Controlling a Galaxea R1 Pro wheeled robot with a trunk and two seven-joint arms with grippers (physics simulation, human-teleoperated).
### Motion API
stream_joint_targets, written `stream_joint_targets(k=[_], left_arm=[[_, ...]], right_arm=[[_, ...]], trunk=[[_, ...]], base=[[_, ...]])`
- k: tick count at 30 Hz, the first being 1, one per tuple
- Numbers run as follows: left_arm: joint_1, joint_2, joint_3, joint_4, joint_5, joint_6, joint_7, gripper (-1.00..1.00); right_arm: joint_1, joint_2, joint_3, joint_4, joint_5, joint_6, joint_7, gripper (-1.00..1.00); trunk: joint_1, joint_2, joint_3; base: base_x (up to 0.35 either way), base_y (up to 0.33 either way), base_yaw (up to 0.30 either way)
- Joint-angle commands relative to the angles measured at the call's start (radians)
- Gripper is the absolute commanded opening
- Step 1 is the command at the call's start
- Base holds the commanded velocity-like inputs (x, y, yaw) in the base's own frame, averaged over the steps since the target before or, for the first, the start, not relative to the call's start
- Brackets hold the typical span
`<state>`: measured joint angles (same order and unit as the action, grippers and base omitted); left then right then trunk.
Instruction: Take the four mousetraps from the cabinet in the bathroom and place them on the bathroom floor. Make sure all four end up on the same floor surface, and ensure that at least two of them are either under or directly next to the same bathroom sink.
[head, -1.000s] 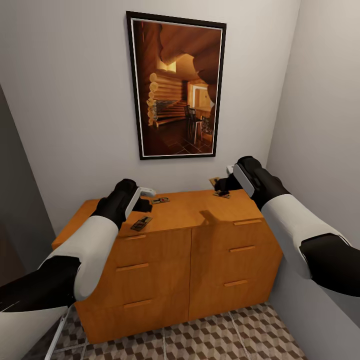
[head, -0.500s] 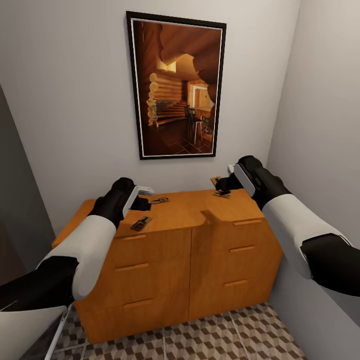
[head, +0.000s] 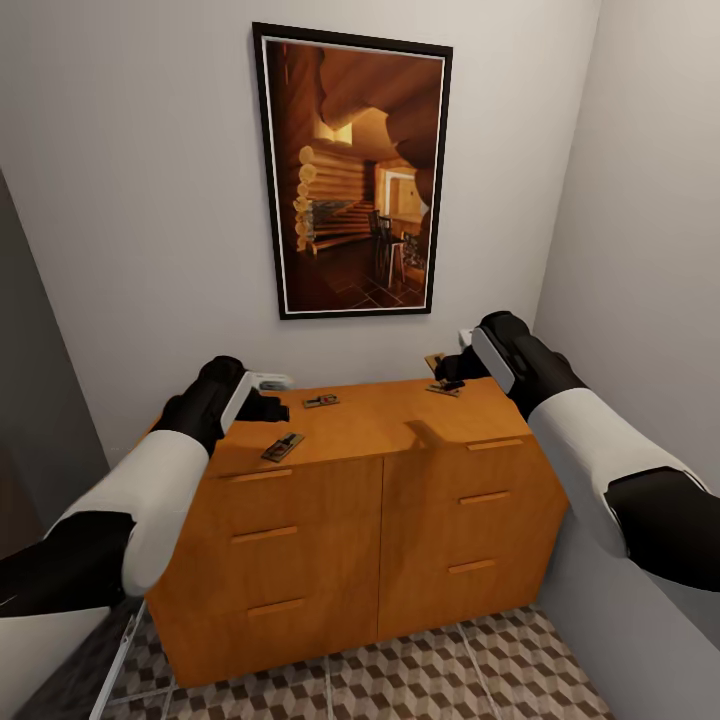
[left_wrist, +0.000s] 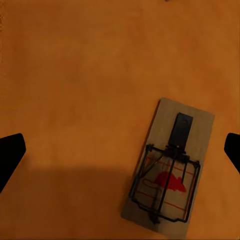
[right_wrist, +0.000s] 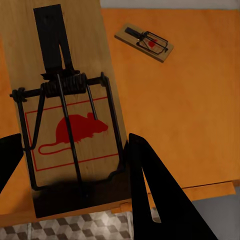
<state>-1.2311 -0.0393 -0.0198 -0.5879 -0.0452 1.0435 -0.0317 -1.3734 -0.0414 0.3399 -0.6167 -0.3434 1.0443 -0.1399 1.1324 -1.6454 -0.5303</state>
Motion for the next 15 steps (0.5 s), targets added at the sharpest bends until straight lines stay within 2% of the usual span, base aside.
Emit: stream_joint_targets(k=[1,7,8,10,12,14,15], left_arm=[[-0.001,0.003,-0.002,-0.001,0.001,0.004,-0.009,1.0],[-0.001,0.002,-0.003,0.0,0.037,0.004,-0.043,1.0],[-0.001,0.0,-0.003,0.0,0.081,0.004,-0.045,1.0],[-0.001,-0.003,-0.004,0.001,0.082,0.004,-0.045,1.0],[-0.001,-0.008,-0.015,0.001,0.082,0.004,-0.046,1.0],[-0.001,-0.014,-0.043,0.002,0.083,0.004,-0.046,1.0],[-0.001,-0.018,-0.069,0.002,0.084,0.004,-0.046,1.0]], right_arm=[[-0.001,-0.002,0.006,-0.001,-0.014,0.003,-0.01,-1.0],[-0.001,-0.002,0.007,0.007,-0.014,0.003,-0.011,-1.0],[-0.001,-0.002,0.007,0.008,-0.014,0.003,-0.012,-1.0],[-0.001,-0.002,0.007,0.009,-0.014,0.003,-0.011,-1.0],[-0.001,-0.002,0.007,0.01,-0.014,0.003,-0.011,-1.0],[-0.001,-0.002,0.007,0.01,-0.014,0.003,-0.012,-1.0],[-0.001,-0.002,0.007,0.01,-0.014,0.003,-0.012,-1.0]], trunk=[[0.0,-0.001,-0.001],[0.0,-0.001,-0.001],[0.0,-0.001,-0.001],[0.0,-0.001,-0.001],[0.0,-0.001,-0.001],[0.0,-0.001,-0.001],[0.0,-0.001,-0.001]], base=[[0.0,0.0,0.0],[0.0,0.0,0.0],[0.0,0.0,0.0],[0.0,0.0,0.0],[0.0,0.0,0.0],[0.0,0.0,0.0],[0.0,0.0,0.0]])
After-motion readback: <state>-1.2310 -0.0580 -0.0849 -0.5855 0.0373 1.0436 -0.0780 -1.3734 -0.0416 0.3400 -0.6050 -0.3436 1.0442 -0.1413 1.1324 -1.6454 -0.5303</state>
